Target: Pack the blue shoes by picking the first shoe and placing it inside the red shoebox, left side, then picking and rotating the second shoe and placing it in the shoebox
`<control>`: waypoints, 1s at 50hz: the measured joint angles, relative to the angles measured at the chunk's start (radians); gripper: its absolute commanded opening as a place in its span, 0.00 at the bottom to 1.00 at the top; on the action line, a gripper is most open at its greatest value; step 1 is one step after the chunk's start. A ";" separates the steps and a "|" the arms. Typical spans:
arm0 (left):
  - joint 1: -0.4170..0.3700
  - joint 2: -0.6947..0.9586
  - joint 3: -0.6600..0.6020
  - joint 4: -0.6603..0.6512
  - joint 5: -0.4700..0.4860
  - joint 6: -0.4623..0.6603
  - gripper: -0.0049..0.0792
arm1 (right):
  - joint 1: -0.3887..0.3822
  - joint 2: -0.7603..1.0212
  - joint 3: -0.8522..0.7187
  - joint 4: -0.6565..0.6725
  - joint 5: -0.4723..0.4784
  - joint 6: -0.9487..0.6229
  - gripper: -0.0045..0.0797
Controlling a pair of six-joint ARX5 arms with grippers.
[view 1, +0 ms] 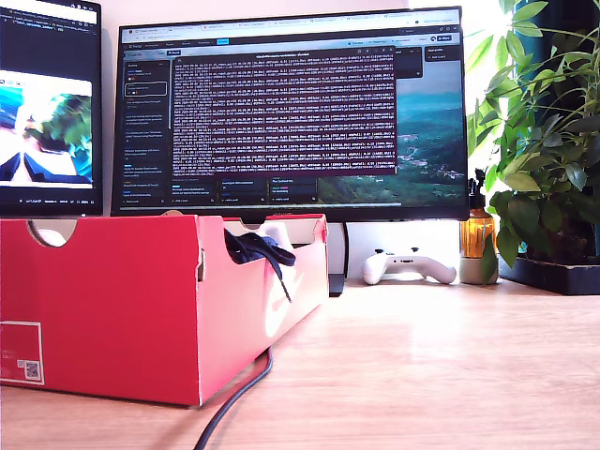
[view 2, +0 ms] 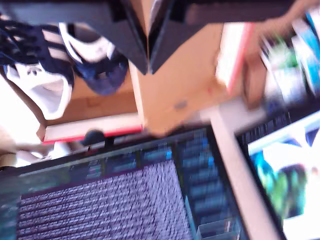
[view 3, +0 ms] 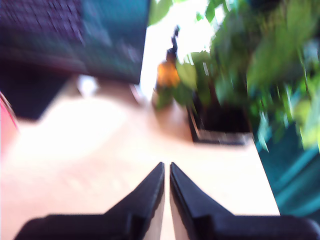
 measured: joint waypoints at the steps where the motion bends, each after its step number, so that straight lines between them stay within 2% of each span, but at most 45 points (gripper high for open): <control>1: -0.002 0.001 -0.013 0.004 -0.002 -0.015 0.04 | -0.005 -0.005 -0.011 0.007 0.000 -0.010 0.05; 6: -0.015 0.017 -0.061 0.014 -0.004 -0.033 0.04 | -0.040 -0.025 -0.048 0.035 0.000 -0.042 0.05; 12: -0.028 0.005 -0.067 0.025 -0.004 -0.034 0.04 | -0.138 -0.057 -0.072 0.064 -0.032 -0.050 0.05; 21: -0.030 -0.010 -0.067 0.029 -0.006 -0.037 0.04 | -0.306 -0.080 -0.078 0.063 -0.264 -0.064 0.05; 29: -0.030 -0.011 -0.077 0.045 -0.011 -0.056 0.04 | -0.390 -0.093 -0.090 0.040 -0.353 -0.071 0.05; 34: -0.030 -0.024 -0.125 0.075 -0.013 -0.064 0.04 | -0.423 -0.134 -0.143 0.072 -0.389 -0.039 0.05; 42: -0.030 -0.084 -0.235 0.121 -0.037 -0.130 0.04 | -0.428 -0.222 -0.275 0.174 -0.394 0.019 0.05; 50: -0.036 -0.148 -0.251 0.143 -0.058 -0.138 0.04 | -0.428 -0.258 -0.360 0.269 -0.389 0.072 0.05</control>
